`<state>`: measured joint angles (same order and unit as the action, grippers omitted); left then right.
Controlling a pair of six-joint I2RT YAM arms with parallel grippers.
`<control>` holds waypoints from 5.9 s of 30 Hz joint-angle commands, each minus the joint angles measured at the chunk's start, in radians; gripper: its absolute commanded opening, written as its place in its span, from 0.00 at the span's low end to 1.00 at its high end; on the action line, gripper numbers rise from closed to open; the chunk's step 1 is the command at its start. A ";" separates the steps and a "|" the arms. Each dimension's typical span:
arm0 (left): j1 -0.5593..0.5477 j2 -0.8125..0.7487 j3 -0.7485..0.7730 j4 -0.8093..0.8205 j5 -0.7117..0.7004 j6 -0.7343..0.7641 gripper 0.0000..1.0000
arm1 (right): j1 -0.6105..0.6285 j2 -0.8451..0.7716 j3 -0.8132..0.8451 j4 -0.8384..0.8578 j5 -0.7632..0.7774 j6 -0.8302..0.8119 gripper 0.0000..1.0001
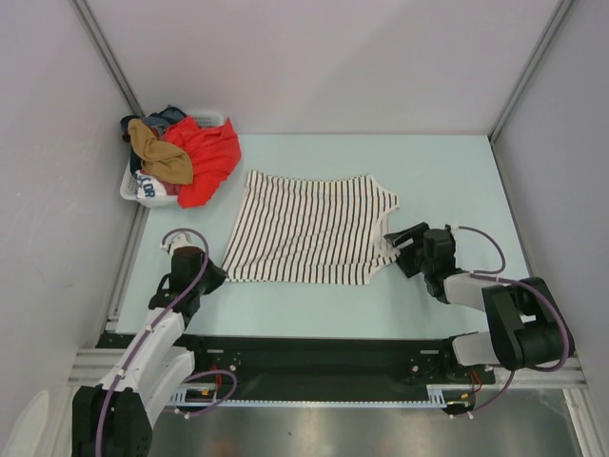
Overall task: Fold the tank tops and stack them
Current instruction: Flatten the tank top out
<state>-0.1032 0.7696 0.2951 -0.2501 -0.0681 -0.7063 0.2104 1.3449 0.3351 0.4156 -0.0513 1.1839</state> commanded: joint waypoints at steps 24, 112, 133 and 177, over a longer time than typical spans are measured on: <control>0.010 -0.023 0.012 0.011 -0.033 0.031 0.00 | 0.107 -0.244 0.016 -0.331 0.631 -0.104 0.02; 0.013 -0.082 -0.034 -0.002 -0.050 -0.073 0.00 | -0.068 0.562 0.518 0.238 0.011 -0.173 0.69; 0.023 -0.087 -0.042 -0.008 -0.055 -0.071 0.00 | -0.114 0.583 0.395 0.457 0.243 -0.030 0.74; 0.071 -0.119 -0.036 -0.032 -0.032 -0.042 0.00 | -0.247 0.306 0.518 -0.144 0.168 -0.487 0.30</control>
<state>-0.0433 0.6674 0.2543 -0.2890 -0.0914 -0.7662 -0.0341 1.6932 0.8635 0.3630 0.1303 0.7395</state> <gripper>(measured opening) 0.005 0.309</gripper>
